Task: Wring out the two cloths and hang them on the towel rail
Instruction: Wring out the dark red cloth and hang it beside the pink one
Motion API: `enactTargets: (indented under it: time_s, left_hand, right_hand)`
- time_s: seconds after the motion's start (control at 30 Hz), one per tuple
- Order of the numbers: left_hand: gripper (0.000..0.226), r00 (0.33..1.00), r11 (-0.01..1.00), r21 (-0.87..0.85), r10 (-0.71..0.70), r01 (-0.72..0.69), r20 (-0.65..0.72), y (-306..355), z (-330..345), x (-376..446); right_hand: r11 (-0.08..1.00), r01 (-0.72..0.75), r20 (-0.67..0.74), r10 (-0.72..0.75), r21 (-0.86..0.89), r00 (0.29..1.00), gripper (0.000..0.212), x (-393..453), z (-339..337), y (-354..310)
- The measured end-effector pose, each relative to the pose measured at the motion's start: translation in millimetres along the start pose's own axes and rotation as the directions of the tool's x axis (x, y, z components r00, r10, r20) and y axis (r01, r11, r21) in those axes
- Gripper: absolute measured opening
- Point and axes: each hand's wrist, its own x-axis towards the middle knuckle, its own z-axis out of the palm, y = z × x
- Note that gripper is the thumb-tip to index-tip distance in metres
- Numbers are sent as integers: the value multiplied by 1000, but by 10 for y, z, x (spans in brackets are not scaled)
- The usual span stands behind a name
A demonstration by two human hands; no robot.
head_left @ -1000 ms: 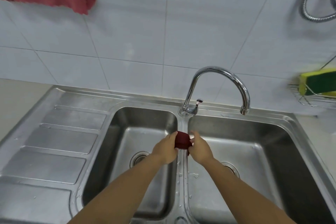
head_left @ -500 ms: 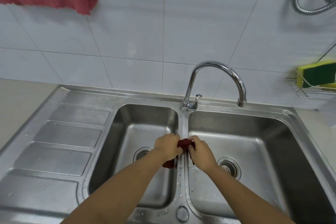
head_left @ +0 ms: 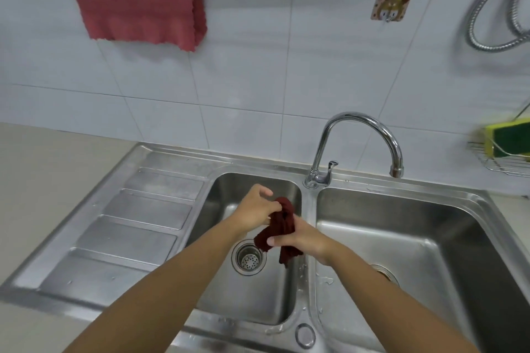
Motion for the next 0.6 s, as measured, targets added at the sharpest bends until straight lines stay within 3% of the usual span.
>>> enactTargets:
  time_s: [0.07,0.17,0.2,0.27,0.33,0.4,0.47,0.53,0.6]
  left_hand:
    - [34,1000,996,-83,-9,7,-18,10,-35,-94]
    - [28,996,986,-167,-11,-4,-86,-82,-150,-125]
    - [26,993,991,-129,5,-21,-118,-127,-199,-132]
    - [20,976,986,136,119,-95,-181,-237,-292,-178]
    - [20,941,860,471,301,-197,-156,-383,-358,-248]
    - [34,875,659,676,483,-330,-43,-586,-421,-314]
    - [62,775,400,803,621,-442,117,-824,-483,-326]
    - [74,694,191,866,685,-462,220,-990,-519,-315]
    - [72,702,167,871,670,-462,244,-1007,-497,-290]
  right_hand:
    - [999,11,-46,-9,35,999,38,87,192,-13]
    - [993,-101,-191,111,59,975,24,206,321,4]
    - [987,-150,-197,157,52,968,27,236,341,18]
    - [970,-238,-155,244,53,957,30,269,376,24]
    - [947,-321,-94,323,34,942,27,304,346,-11]
    - [889,-458,37,458,11,888,22,342,277,-108]
    - [808,-584,220,586,-77,780,19,379,197,-244]
    - [752,-594,333,659,-287,674,16,403,171,-377]
    - [688,-527,334,714,-499,616,15,432,228,-464]
